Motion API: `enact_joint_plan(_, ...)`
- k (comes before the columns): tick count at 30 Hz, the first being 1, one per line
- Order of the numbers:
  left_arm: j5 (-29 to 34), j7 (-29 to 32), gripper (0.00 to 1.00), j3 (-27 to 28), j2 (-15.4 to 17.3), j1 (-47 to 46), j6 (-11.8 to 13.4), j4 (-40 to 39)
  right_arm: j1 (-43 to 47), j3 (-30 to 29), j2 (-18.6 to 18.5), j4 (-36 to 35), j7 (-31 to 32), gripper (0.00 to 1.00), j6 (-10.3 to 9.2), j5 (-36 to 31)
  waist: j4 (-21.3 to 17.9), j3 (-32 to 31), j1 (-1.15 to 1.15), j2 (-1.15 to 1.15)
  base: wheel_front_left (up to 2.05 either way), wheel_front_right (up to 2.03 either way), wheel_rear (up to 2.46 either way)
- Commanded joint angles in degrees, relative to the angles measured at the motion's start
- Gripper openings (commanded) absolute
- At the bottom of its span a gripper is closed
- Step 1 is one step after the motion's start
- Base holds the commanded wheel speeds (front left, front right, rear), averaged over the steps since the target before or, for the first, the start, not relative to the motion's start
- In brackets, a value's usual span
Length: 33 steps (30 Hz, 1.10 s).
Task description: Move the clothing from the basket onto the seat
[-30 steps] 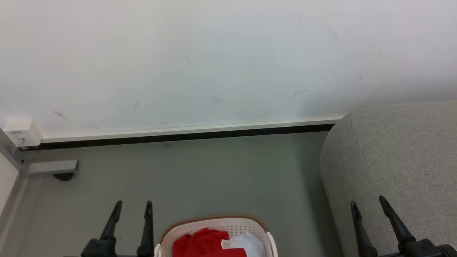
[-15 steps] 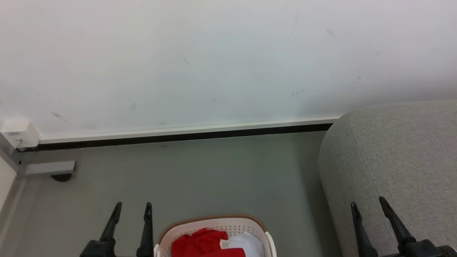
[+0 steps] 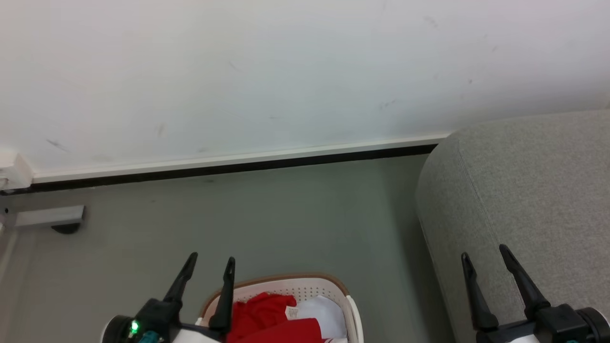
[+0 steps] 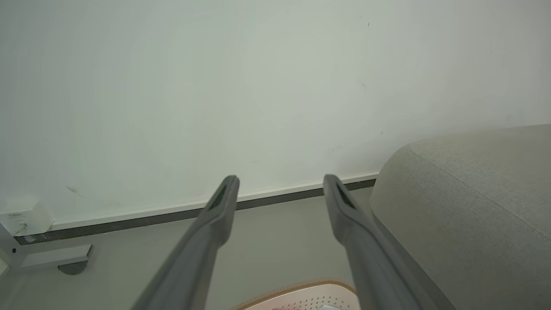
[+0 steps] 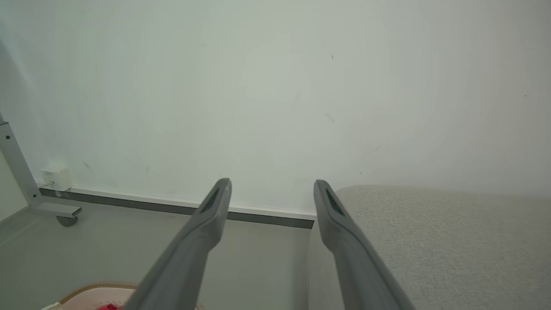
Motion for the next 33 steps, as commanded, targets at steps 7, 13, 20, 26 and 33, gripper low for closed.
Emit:
enact_joint_plan(7, 1.1, 0.0, 1.00, -3.9, 0.6, -7.3, -2.8, 8.3, -4.0, 0.0, 0.0, -1.6, 0.0, 1.00, -0.12, 0.5, -2.6, 6.5, 0.00, 0.00, 0.00, 0.00, 0.00)
enact_joint_plan(13, 3.0, 0.3, 1.00, -8.1, 1.9, -13.9, -4.0, 19.9, -7.6, 1.3, 0.0, -2.5, 0.0, 1.00, -0.12, 1.0, -5.0, 12.3, 0.00, 0.00, 0.00, 0.00, 0.00)
enact_joint_plan(20, 4.5, 6.3, 1.00, -12.4, 3.1, -21.4, -4.7, 33.6, -12.0, 2.2, 0.0, -4.6, 0.0, 1.00, -0.12, 1.9, -7.9, 19.4, 0.00, 0.00, 0.00, 0.00, 0.00)
enact_joint_plan(26, 5.0, 12.0, 1.00, -15.9, 4.4, -27.4, -4.9, 42.3, -16.2, 3.0, 0.0, -7.0, 0.0, 1.00, -0.12, 3.5, -9.9, 26.7, 0.00, 0.00, 0.00, 0.00, 0.00)
enact_joint_plan(33, 4.0, 14.1, 1.00, -17.7, 6.1, -34.0, -5.0, 48.3, -21.0, 3.7, 0.0, -9.9, 0.0, 1.00, -0.12, 4.8, -11.6, 35.4, 0.00, 0.00, 0.00, 0.00, 0.00)
